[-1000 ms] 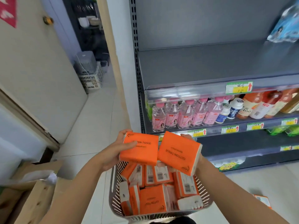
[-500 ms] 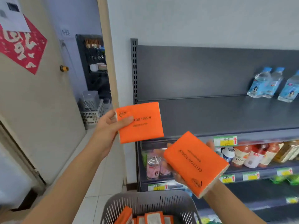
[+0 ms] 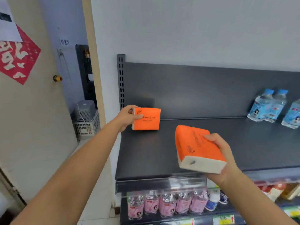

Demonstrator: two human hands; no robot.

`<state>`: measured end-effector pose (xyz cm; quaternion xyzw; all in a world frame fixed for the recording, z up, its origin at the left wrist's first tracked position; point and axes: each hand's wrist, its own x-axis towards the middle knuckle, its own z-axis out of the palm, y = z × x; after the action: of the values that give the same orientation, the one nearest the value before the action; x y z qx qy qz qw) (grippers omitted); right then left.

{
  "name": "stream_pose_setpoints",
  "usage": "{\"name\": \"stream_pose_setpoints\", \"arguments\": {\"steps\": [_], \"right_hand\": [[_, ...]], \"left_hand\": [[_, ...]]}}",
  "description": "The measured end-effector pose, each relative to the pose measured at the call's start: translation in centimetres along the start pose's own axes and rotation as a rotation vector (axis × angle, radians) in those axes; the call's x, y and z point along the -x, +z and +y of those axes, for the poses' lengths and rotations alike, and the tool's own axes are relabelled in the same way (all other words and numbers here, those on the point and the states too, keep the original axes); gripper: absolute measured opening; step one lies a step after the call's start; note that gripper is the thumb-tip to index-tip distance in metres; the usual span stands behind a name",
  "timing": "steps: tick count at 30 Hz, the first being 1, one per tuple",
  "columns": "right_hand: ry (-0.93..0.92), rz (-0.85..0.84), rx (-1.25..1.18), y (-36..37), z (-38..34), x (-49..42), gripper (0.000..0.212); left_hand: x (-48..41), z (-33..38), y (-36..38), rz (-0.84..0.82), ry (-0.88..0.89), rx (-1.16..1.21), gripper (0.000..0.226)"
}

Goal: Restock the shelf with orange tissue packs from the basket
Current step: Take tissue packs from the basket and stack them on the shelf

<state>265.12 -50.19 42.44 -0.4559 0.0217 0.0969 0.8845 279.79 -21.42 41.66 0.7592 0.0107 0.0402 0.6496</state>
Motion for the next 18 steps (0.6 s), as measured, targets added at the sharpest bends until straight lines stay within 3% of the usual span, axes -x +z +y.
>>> {"name": "stream_pose_setpoints", "arguments": {"steps": [2,5,9,14,16,18], "right_hand": [[0.061,-0.044,0.025,-0.4,0.0,-1.0,0.022],[0.100,0.054,0.076,-0.6,0.3,-2.8,0.028],[0.009,0.136,0.271,-0.5,0.6,-5.9,0.036],[0.043,-0.018,0.326,1.5,-0.3,-9.8,0.028],[0.046,-0.028,0.310,2.3,-0.1,-11.4,0.027],[-0.007,-0.028,0.317,3.4,0.5,-13.0,0.024]], "left_hand": [[-1.7,-0.9,0.6,0.032,0.002,-0.018,0.041],[-3.2,-1.8,1.2,0.126,0.098,-0.179,0.046],[-4.4,-2.3,1.2,0.247,0.225,-0.412,0.052],[-3.0,-2.5,1.1,0.419,0.226,-0.540,0.067],[-1.3,-2.3,1.3,0.503,0.249,-0.485,0.050],[0.8,-1.8,1.6,0.415,0.188,-0.279,0.024]]}}
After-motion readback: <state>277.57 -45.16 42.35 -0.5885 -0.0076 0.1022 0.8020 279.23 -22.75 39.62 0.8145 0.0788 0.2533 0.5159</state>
